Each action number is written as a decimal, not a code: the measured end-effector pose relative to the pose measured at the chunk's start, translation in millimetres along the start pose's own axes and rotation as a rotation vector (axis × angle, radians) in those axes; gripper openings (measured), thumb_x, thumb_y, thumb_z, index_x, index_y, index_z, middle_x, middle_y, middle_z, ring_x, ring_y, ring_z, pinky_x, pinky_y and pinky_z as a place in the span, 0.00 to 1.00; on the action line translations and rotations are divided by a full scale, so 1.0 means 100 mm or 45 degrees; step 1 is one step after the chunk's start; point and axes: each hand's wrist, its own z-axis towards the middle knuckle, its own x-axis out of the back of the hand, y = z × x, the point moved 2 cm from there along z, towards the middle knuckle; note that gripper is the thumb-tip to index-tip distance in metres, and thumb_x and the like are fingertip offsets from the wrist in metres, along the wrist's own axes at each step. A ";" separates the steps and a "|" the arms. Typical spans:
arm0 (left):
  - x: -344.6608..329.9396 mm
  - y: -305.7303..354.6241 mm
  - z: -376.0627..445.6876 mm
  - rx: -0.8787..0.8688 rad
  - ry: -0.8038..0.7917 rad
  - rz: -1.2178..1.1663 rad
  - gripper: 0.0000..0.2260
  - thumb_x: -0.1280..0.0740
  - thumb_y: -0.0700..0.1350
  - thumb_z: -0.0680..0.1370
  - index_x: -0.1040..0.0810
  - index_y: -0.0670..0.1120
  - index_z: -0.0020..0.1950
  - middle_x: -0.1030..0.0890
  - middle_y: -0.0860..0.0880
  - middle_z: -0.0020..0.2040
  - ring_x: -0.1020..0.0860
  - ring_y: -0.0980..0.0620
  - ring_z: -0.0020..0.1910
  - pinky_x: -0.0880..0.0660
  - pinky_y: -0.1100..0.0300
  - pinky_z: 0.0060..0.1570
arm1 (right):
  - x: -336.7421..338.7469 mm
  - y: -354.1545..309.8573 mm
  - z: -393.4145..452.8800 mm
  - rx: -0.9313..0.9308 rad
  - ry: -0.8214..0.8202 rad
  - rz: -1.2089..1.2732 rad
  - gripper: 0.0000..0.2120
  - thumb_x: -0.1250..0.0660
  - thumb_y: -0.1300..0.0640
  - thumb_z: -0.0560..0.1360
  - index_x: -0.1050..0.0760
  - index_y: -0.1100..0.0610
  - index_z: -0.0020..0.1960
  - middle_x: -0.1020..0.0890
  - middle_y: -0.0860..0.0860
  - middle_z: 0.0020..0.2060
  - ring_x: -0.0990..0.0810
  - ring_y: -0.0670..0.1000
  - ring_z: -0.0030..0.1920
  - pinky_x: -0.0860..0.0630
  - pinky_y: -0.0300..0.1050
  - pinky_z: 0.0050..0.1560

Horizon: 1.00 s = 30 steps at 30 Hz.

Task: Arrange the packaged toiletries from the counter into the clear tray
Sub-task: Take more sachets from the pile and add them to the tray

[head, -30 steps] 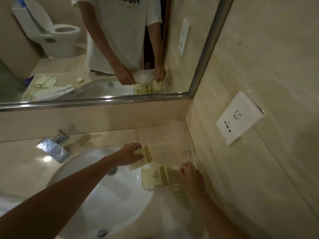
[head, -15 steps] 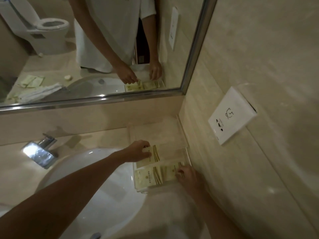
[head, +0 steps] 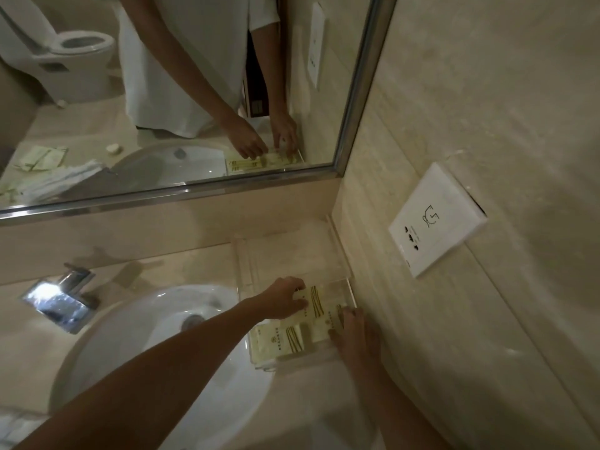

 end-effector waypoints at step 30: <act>-0.56 0.14 0.39 0.044 -0.080 0.193 0.14 0.40 0.41 0.78 0.30 0.45 0.65 0.25 0.42 0.63 0.27 0.42 0.60 0.28 0.49 0.56 | 0.39 -0.07 0.08 -0.250 0.040 0.034 0.10 0.35 0.62 0.73 0.23 0.58 0.54 0.17 0.55 0.48 0.18 0.55 0.48 0.25 0.43 0.42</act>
